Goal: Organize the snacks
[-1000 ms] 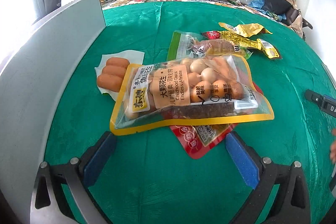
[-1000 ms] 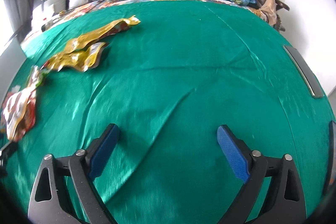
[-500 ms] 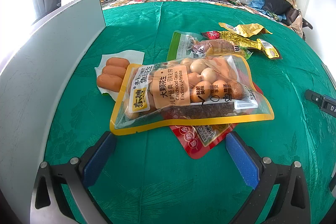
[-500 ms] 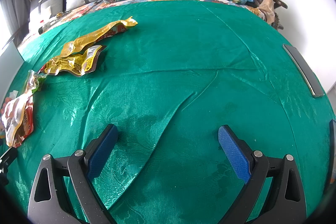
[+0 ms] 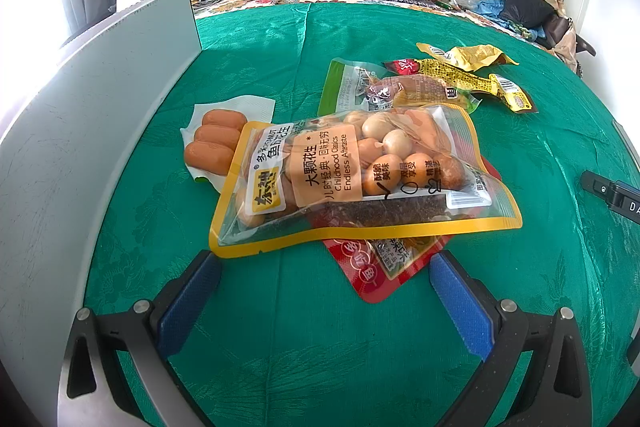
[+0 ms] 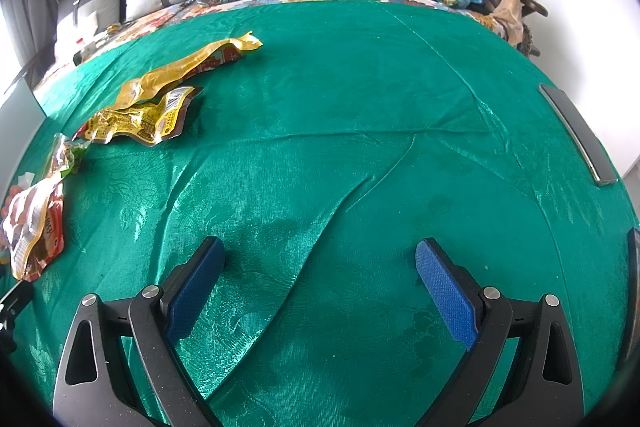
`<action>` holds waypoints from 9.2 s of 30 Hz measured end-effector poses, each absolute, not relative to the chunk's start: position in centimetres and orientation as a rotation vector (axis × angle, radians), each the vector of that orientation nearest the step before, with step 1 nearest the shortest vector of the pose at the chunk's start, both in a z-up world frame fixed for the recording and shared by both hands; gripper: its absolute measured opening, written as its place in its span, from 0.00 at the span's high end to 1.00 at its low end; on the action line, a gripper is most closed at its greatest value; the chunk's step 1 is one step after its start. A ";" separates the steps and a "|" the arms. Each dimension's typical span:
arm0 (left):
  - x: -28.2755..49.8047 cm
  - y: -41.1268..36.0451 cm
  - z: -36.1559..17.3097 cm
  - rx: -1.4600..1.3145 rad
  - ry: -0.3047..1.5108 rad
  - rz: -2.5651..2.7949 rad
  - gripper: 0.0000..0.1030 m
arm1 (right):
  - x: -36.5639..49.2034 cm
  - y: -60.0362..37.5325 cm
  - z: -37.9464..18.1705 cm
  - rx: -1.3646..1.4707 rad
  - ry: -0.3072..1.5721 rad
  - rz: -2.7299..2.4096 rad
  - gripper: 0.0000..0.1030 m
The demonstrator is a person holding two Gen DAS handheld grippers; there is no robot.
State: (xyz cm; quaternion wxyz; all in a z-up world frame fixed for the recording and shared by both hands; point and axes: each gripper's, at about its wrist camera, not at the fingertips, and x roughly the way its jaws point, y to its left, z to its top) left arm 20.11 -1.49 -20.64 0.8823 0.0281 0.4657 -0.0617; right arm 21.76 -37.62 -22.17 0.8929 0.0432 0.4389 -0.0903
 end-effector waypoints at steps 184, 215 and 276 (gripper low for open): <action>7.7 9.6 -6.4 -0.317 0.849 -0.389 0.44 | 16.9 -31.6 -15.1 0.691 0.994 0.257 0.52; 9.2 13.3 -3.1 -0.207 0.785 -0.218 0.02 | 17.4 -21.2 -15.1 -0.124 0.815 0.104 0.25; 18.5 -2.2 -20.7 0.103 0.962 -0.216 0.00 | 18.8 -37.7 -21.8 0.074 0.897 -0.159 0.09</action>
